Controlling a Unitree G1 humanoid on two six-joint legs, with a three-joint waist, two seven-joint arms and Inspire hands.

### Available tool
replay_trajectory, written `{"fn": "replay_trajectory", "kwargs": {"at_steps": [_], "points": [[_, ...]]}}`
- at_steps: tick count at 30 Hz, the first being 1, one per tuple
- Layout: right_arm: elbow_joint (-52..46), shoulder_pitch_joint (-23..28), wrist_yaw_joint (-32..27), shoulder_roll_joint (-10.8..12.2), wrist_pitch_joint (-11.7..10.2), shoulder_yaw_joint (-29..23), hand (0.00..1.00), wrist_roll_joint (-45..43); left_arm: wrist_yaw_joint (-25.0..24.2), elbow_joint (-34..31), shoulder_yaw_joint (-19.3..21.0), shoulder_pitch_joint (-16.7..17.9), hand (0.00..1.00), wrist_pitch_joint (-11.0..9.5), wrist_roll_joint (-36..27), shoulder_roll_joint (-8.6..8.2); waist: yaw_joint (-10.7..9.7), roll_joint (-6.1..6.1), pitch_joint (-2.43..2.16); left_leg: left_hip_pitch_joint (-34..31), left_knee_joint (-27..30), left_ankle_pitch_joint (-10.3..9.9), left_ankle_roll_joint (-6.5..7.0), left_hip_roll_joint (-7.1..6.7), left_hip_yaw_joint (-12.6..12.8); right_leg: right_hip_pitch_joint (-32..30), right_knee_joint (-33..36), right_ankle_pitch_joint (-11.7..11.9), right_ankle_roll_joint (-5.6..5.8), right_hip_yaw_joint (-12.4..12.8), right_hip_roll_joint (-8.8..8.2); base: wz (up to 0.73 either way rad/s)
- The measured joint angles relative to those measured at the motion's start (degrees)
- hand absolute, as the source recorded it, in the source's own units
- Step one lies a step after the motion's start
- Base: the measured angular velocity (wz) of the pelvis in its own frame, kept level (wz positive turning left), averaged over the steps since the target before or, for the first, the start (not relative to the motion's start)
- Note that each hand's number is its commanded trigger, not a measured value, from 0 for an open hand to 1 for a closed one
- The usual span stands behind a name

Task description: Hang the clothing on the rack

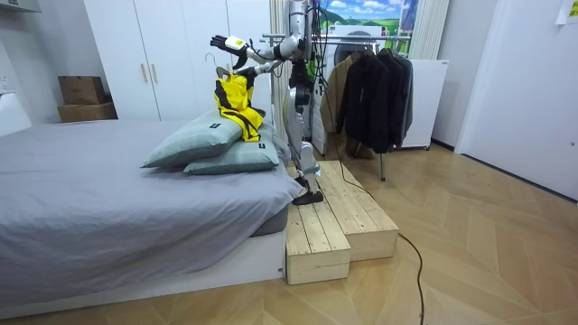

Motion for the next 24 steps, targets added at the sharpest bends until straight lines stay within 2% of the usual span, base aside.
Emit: {"fn": "replay_trajectory", "kwargs": {"at_steps": [3,7,12,14,19,22,24], "points": [[-0.4,0.0,-0.1,-0.1,-0.1,-3.3,1.0,-0.1,-0.5,-2.4,0.4,0.3,0.0,-0.3,0.1,1.68,-0.1,-0.2,-0.13,0.0,0.0,0.0,0.0,0.01,0.0,0.1,0.0,0.0,0.0,0.0,0.02,0.0],[-1.2,0.0,-0.2,-0.6,-0.8,-5.6,1.0,0.3,-0.9,-2.6,2.0,0.6,0.0,-1.0,0.2,2.06,-0.5,-0.24,-0.17,0.1,0.0,0.0,0.0,0.03,0.1,0.2,0.0,0.0,0.0,0.0,0.01,0.0],[-1.2,0.2,-1.3,-3.0,-1.9,-6.4,1.0,0.8,-0.8,-2.6,4.9,0.6,0.0,-1.0,-1.1,2.18,-1.3,-0.25,-0.2,0.1,0.1,0.0,0.0,0.04,0.0,0.2,0.1,0.0,0.0,-0.1,-0.03,0.0],[-1.2,0.8,-2.7,-3.2,-1.9,-7.6,1.0,0.8,-0.8,-2.6,5.5,0.6,0.0,-1.1,-1.4,2.19,-1.4,-0.25,-0.26,0.2,0.1,0.0,0.0,0.04,0.0,0.3,0.1,0.0,-0.01,-0.2,-0.03,0.0],[-3.8,2.4,-5.3,-3.3,-1.8,-10.3,1.0,1.0,-0.2,-2.4,7.9,0.8,0.0,-1.2,-8.4,2.13,-1.7,-0.19,-0.36,1.0,0.1,0.0,0.0,0.06,0.1,1.0,0.2,0.0,-0.02,0.0,-0.01,0.0],[-6.3,4.4,-8.1,-3.3,-2.0,-12.8,1.0,0.0,1.0,-2.4,11.1,1.9,0.0,-1.5,-12.4,2.11,-1.6,0.11,-0.66,1.1,0.1,0.0,0.0,0.06,0.0,1.1,0.2,0.0,-0.03,0.1,0.03,0.0],[-8.4,6.3,-9.4,-3.3,-2.0,-14.6,1.0,-0.4,2.2,-2.0,14.3,4.0,0.0,-1.6,-16.3,2.05,-1.5,0.39,-0.79,1.5,0.0,0.0,0.0,0.08,0.0,1.5,0.2,0.0,-0.07,0.4,0.1,0.0]]}}
